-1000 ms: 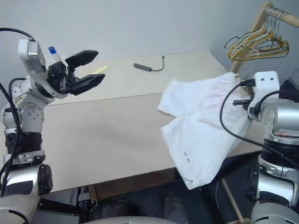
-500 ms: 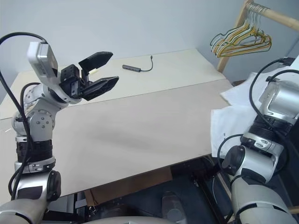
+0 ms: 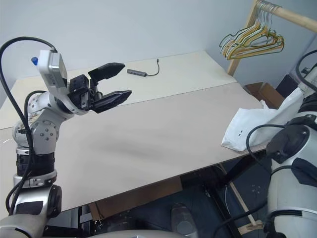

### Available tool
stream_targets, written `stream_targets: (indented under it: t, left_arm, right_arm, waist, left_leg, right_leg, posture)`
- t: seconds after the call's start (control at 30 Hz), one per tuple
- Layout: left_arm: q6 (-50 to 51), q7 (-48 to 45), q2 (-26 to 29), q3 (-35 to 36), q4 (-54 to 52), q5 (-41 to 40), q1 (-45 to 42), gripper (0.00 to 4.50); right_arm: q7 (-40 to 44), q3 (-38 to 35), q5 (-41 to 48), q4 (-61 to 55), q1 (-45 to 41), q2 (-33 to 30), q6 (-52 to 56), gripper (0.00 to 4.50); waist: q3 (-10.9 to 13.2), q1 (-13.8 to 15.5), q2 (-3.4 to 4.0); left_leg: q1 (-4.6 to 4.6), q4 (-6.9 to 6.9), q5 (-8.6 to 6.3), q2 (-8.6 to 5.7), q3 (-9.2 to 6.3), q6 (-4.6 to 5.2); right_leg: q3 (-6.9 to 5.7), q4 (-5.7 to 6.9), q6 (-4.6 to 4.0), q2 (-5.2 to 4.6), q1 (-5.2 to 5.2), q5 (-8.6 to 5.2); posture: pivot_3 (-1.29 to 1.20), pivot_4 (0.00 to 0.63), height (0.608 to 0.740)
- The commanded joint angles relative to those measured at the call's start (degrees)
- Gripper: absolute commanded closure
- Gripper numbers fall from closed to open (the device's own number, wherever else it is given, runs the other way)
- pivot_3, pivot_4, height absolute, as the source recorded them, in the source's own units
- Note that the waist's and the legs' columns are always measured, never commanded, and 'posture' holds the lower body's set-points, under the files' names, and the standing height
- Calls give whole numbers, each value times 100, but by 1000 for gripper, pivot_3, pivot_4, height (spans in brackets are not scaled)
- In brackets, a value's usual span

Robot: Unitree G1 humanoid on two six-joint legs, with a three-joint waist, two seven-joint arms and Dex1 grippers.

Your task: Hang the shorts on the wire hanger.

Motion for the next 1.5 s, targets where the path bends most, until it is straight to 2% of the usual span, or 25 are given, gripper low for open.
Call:
stream_targets:
  t: [0.03,0.47,0.57,0.9,1.07,1.2,1.37,1.5]
  left_arm:
    - [-60,53,11,-26,-151,31,11,0]
    - [-39,40,39,3,-237,-71,94,0]
    - [-37,-14,36,28,-254,-147,99,0]
    - [-65,1,-14,43,-227,-231,119,0]
    - [-33,-33,-13,61,-236,-283,150,0]
    - [-9,-49,-7,89,-241,-349,177,0]
    - [-79,45,5,111,-159,-284,183,0]
    - [-122,155,77,225,-47,-196,271,0]
  right_arm:
    - [-219,0,207,353,-292,-269,-368,4408]
    - [-310,27,772,971,-219,-521,-572,4408]
    - [-76,253,688,953,-183,-528,-596,3465]
    - [-314,820,472,840,-164,-380,-568,104]
    - [-626,1233,169,664,-91,-268,-633,41]
    - [-1094,2278,-791,233,24,-99,-806,41]
    - [-1786,3186,-1743,-358,185,119,-1274,41]
    - [-1769,3758,-2265,-798,361,315,-1891,41]
  waist:
    - [1,2,1]
    - [3,8,4]
    - [3,8,4]
    - [3,9,4]
    - [3,8,4]
    - [4,6,8]
    - [4,3,15]
    - [4,0,15]
  left_leg:
    - [0,0,0,0,1,0]
    - [3,0,-4,-1,11,6]
    - [4,0,-4,0,13,7]
    - [8,0,-5,0,18,9]
    - [8,0,-5,0,20,9]
    - [9,0,-5,0,21,9]
    - [8,0,-5,0,26,9]
    - [11,2,-5,1,26,9]
  right_leg:
    - [1,-1,0,0,0,0]
    - [15,-6,7,1,3,0]
    - [16,-7,8,1,4,1]
    - [24,-8,11,1,4,1]
    - [26,-7,11,1,4,2]
    - [30,-6,13,1,2,2]
    - [37,-1,14,1,-5,3]
    - [38,-1,15,2,-3,4]
  posture:
    - [-149,0,740]
    - [-144,0,740]
    - [-142,0,740]
    - [-140,0,740]
    - [-138,0,740]
    - [-136,0,740]
    - [-131,0,740]
    - [-115,0,740]
